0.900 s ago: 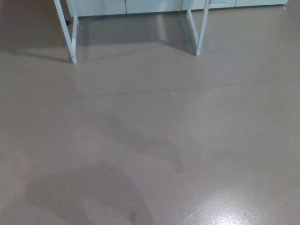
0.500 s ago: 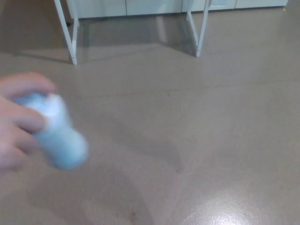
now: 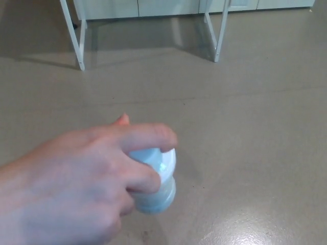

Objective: The robot picks up a bottle from a person using its left hand and walk towards the table in frontand put the bottle on the table.

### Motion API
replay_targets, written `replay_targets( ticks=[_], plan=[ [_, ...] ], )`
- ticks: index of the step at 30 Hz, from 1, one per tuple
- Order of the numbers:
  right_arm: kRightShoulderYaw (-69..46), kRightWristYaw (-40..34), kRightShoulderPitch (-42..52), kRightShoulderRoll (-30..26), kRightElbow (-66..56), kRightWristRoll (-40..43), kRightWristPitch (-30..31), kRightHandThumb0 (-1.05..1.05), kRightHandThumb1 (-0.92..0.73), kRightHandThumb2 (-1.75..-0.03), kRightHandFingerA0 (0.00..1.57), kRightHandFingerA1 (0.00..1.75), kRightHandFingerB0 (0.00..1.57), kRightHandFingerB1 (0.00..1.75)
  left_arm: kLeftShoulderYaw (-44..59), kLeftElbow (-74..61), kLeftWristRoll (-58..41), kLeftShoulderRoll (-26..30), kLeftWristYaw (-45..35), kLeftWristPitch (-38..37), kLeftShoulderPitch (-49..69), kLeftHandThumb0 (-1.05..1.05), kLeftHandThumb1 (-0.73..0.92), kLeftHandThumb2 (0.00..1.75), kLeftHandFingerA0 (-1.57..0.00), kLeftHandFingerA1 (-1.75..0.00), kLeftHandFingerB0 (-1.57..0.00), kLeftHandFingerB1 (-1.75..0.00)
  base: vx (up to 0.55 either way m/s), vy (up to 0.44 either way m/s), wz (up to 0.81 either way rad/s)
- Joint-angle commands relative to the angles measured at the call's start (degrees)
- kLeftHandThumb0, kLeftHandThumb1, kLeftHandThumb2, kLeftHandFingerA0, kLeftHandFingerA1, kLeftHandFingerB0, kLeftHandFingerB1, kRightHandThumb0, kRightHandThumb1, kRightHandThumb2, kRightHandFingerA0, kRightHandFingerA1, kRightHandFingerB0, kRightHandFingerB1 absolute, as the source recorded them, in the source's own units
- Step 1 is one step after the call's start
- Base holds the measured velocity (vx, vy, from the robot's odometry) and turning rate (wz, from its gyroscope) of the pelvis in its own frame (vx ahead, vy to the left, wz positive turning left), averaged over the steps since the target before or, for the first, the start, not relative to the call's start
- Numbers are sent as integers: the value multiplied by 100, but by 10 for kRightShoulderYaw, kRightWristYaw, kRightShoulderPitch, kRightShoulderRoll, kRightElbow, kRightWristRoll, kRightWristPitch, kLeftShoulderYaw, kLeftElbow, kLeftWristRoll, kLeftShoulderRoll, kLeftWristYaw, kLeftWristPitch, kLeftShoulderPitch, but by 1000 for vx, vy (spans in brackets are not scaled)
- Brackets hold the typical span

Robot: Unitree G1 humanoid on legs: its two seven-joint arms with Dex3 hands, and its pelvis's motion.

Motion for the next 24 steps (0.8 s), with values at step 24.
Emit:
replay_targets(
  ticks=[24],
  plan=[
    [13, 20, 5, -3, 13, 1, -11, -63, -59, -60, 39, 36, 30, 33, -42, -1012, -221, 83, -240, -108, 320, -64, 36, 80, 0, -12, -1, -14, 0, 0, 0]
  ],
)
